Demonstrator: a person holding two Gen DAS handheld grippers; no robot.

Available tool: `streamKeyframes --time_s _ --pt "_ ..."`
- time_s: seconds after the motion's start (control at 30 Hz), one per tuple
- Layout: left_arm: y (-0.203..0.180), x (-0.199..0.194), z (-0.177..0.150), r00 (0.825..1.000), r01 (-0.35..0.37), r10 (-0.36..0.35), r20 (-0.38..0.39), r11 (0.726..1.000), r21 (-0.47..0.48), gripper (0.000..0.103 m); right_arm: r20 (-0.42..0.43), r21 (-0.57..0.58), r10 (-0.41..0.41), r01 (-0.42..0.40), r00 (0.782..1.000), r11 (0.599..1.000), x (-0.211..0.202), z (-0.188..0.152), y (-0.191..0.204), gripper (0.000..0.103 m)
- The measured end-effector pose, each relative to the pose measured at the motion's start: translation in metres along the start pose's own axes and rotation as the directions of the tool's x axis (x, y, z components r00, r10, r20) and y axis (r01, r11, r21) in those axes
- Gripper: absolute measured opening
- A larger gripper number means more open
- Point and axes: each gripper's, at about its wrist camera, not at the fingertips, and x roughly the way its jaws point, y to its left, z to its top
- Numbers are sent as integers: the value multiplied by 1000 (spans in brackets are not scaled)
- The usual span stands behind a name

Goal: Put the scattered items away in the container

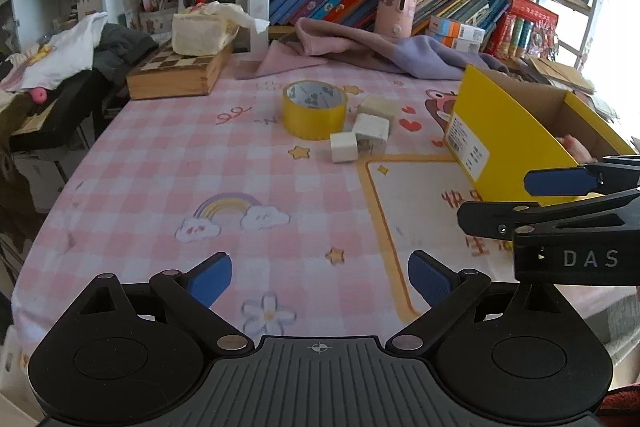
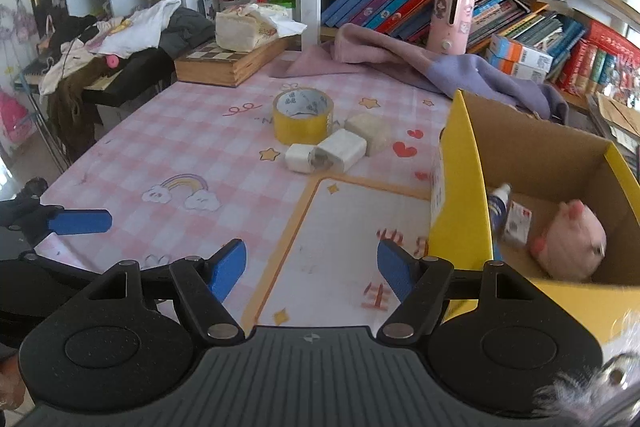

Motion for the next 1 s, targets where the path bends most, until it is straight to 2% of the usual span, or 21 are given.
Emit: streamKeyframes --time_s 0.3,0.47,0.77,0.9,1.0 --pt "-3 35 33 999 -39 39 5 999 -5 95 -11 41 31 -30 999 999 46 47 -22 71" --pt "-9 58 48 1000 -30 29 10 999 24 94 -52 135 60 -53 997 989 75 70 -34 75" --pt "-17 109 77 1000 -1 1 -9 996 85 84 -109 255 58 -29 992 966 122 99 -53 75" --pt "-18 127 86 1000 12 -11 -12 998 67 81 -120 318 47 -6 992 948 136 110 -66 77" --pt "-15 139 89 999 16 -14 -30 999 40 70 -146 394 58 4 988 919 148 115 -79 77"
